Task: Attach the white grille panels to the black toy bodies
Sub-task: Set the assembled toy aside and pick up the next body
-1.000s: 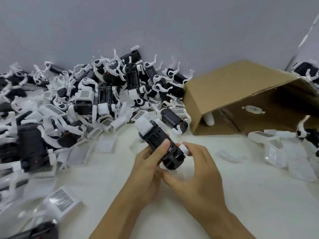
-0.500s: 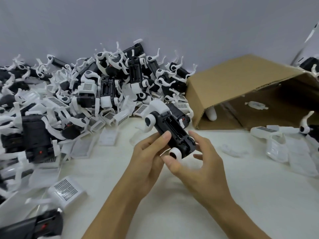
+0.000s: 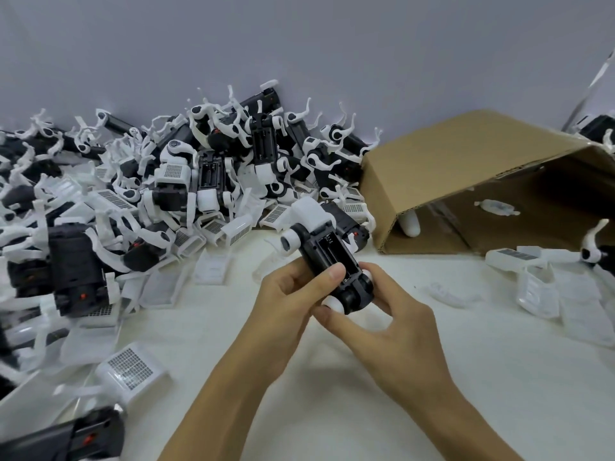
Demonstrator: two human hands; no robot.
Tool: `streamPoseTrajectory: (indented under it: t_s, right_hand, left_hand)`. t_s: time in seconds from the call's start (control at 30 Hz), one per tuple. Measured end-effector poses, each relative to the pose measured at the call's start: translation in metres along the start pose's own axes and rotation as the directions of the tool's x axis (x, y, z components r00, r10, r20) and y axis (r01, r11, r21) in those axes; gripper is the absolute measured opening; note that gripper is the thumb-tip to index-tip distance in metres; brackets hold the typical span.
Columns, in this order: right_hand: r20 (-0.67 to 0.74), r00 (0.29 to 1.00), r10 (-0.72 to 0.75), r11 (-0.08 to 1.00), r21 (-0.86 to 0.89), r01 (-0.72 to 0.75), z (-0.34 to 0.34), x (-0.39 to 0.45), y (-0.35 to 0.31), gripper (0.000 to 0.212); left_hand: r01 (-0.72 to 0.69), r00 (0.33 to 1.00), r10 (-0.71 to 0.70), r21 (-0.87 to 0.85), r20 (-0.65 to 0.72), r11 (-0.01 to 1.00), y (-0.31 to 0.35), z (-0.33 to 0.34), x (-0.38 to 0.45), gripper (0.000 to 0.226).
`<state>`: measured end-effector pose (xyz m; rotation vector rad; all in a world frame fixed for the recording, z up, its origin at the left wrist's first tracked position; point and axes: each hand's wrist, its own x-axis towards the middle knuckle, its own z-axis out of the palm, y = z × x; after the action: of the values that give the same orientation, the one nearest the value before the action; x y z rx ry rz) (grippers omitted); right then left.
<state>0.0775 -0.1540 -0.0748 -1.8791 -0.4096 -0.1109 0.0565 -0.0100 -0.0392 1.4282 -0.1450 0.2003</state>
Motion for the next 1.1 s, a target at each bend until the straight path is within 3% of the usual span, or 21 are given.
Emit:
streamPoseTrajectory:
  t_s: [0.1,0.17,0.2,0.23,0.3,0.33,0.57,0.7,0.83,1.0,1.1]
  right_hand:
    - [0.075,0.994,0.082,0.995,0.053,-0.086,-0.004,0.003,0.002,0.096]
    - [0.058,0.998,0.016,0.994,0.11,-0.023,-0.006,0.002,0.0,0.098]
    - [0.038,0.999,-0.032,0.993,0.116,0.027,-0.007,0.002,-0.001,0.097]
    - [0.023,0.997,-0.079,0.991,0.106,0.076,-0.007,0.0,-0.002,0.098]
    - [-0.002,0.993,-0.121,0.991,0.062,0.121,-0.006,-0.002,-0.001,0.094]
    - [-0.019,0.992,-0.123,0.992,0.032,0.123,-0.005,-0.003,0.0,0.089]
    - [-0.086,0.994,-0.064,0.998,-0.001,0.064,-0.007,-0.004,-0.001,0.078]
    - [-0.185,0.982,-0.04,0.995,0.08,0.056,-0.01,-0.002,-0.004,0.057]
    - [-0.128,0.992,0.014,0.995,0.101,-0.001,-0.007,-0.003,-0.005,0.062]
    - [-0.253,0.948,0.191,0.927,0.365,-0.089,-0.013,0.003,-0.006,0.045]
    - [-0.219,0.921,0.321,0.867,0.46,-0.192,-0.016,0.007,-0.008,0.047]
  left_hand:
    - [-0.022,0.999,0.025,0.057,-0.038,0.998,-0.009,-0.011,0.005,0.021]
    - [-0.097,0.985,0.129,0.251,-0.115,0.963,-0.018,-0.021,0.007,0.038]
    - [-0.171,0.961,0.252,0.474,-0.113,0.864,-0.017,-0.023,0.009,0.049]
    - [-0.251,0.925,0.378,0.685,-0.037,0.684,-0.018,-0.024,0.01,0.056]
    - [-0.364,0.873,0.46,0.843,0.161,0.397,-0.023,-0.025,0.011,0.064]
    - [-0.385,0.87,0.443,0.859,0.215,0.338,-0.026,-0.024,0.011,0.067]
    - [-0.399,0.871,0.427,0.858,0.244,0.323,-0.028,-0.02,0.008,0.067]
    - [-0.471,0.809,0.513,0.839,0.288,0.273,-0.029,-0.014,0.007,0.046]
    - [-0.464,0.78,0.566,0.853,0.266,0.238,-0.032,-0.013,0.008,0.042]
    - [-0.488,0.785,0.556,0.827,0.275,0.28,-0.029,-0.002,0.002,0.053]
    - [-0.515,0.754,0.591,0.818,0.288,0.258,-0.029,0.001,0.001,0.059]
